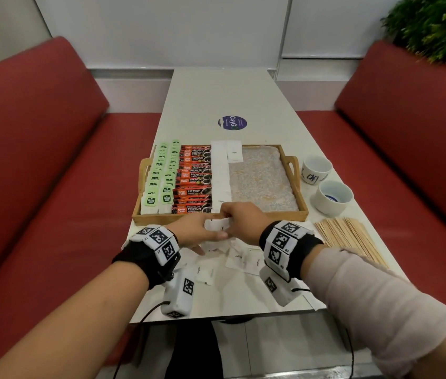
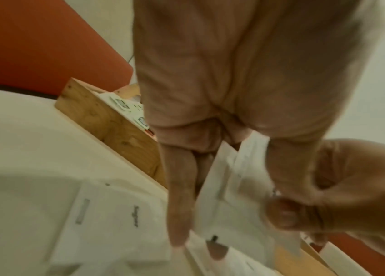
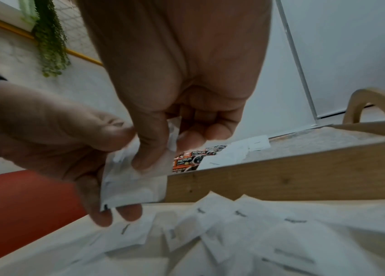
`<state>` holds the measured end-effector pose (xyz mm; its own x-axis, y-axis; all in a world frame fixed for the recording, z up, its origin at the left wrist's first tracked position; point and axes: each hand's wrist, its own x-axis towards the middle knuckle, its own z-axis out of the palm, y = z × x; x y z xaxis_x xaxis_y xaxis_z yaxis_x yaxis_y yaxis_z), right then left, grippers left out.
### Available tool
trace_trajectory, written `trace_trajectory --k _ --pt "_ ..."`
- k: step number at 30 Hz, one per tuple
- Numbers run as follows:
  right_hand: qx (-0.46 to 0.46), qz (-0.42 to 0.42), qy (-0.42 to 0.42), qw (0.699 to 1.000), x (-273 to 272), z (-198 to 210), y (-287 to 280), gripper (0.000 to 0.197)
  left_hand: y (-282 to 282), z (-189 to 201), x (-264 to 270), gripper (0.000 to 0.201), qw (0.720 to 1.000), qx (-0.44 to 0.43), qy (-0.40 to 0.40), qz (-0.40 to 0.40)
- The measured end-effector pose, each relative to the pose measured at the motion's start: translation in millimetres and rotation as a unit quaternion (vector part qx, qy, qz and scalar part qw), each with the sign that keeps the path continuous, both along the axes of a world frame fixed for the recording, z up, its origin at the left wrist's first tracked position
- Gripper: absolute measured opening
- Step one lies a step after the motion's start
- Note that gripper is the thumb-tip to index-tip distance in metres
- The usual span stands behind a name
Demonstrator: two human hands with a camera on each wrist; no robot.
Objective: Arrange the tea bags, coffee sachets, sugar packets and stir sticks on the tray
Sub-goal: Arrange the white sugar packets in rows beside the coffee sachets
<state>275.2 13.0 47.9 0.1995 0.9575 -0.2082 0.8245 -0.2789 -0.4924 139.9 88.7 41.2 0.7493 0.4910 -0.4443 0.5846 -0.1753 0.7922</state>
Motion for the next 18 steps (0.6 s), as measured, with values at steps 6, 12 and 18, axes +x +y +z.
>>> trace_trajectory --k 6,12,18 --pt "0.005 0.010 0.022 1.000 -18 -10 14 0.038 18 -5 -20 0.021 0.990 0.124 0.024 0.070" --pt "-0.029 0.077 -0.047 0.996 -36 -30 24 0.030 30 -15 -44 0.024 0.968 0.151 0.003 0.199" --pt "-0.050 0.172 -0.141 0.974 -52 -40 30 0.032 28 -18 -56 0.039 0.960 0.072 -0.031 0.270"
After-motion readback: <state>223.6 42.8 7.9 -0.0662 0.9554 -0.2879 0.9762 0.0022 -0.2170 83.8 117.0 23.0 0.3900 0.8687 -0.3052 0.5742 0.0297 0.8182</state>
